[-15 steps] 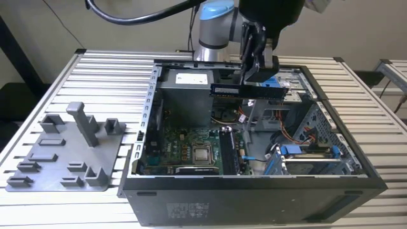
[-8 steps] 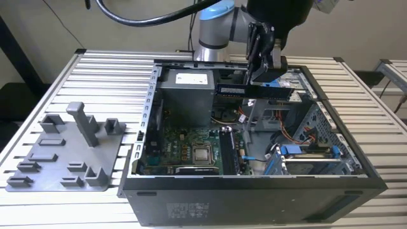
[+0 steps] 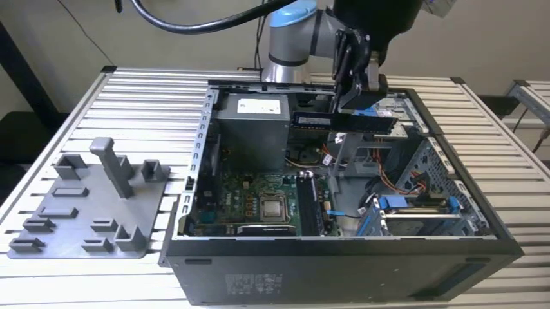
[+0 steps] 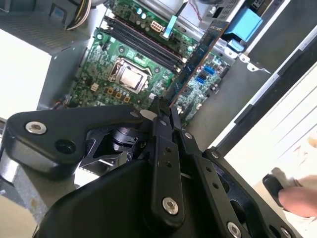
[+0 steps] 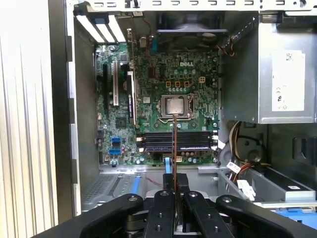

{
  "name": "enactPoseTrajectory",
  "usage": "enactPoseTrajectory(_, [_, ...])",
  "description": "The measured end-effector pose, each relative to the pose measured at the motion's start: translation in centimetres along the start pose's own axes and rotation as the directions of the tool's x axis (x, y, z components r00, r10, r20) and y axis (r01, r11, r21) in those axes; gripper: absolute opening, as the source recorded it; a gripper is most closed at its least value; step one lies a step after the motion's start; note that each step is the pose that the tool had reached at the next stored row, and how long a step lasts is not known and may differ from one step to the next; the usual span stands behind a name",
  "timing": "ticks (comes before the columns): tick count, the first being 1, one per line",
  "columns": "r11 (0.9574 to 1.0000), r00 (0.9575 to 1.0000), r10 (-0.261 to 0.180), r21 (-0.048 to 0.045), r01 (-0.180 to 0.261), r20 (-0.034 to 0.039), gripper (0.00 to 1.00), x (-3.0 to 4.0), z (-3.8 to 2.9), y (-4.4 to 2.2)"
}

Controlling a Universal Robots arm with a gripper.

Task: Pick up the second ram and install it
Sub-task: 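Pick up the second ram and move it above second insertion slot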

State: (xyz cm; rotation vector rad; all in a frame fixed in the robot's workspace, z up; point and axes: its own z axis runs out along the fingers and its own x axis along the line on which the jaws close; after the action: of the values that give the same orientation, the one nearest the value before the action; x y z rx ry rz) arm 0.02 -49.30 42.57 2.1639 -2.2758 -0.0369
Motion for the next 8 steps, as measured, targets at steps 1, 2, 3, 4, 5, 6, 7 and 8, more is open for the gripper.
enactPoseTrajectory(1, [1.0, 1.0, 0.0, 0.0, 0.0, -0.0001, 0.14, -0.17, 0.0, 0.0])
enactPoseTrajectory(2, [1.0, 1.0, 0.0, 0.0, 0.0, -0.0001, 0.14, -0.38, 0.0, 0.02])
enactPoseTrajectory(3, [1.0, 1.0, 0.0, 0.0, 0.0, 0.0, 0.14, -0.63, 0.01, 0.03])
enactPoseTrajectory(4, [1.0, 1.0, 0.0, 0.0, 0.0, 0.0001, 0.14, -0.93, 0.02, 0.05])
enactPoseTrajectory(5, [1.0, 1.0, 0.0, 0.0, 0.0, 0.0, 0.14, -1.24, 0.02, 0.07])
enactPoseTrajectory(6, [1.0, 1.0, 0.0, 0.0, 0.0, 0.0, 0.14, -1.57, 0.02, 0.08])
enactPoseTrajectory(7, [1.0, 1.0, 0.0, 0.0, 0.0, -0.0001, 0.14, -1.9, 0.02, 0.1])
enactPoseTrajectory(8, [1.0, 1.0, 0.0, 0.0, 0.0, 0.0, 0.14, -2.21, 0.03, 0.11])
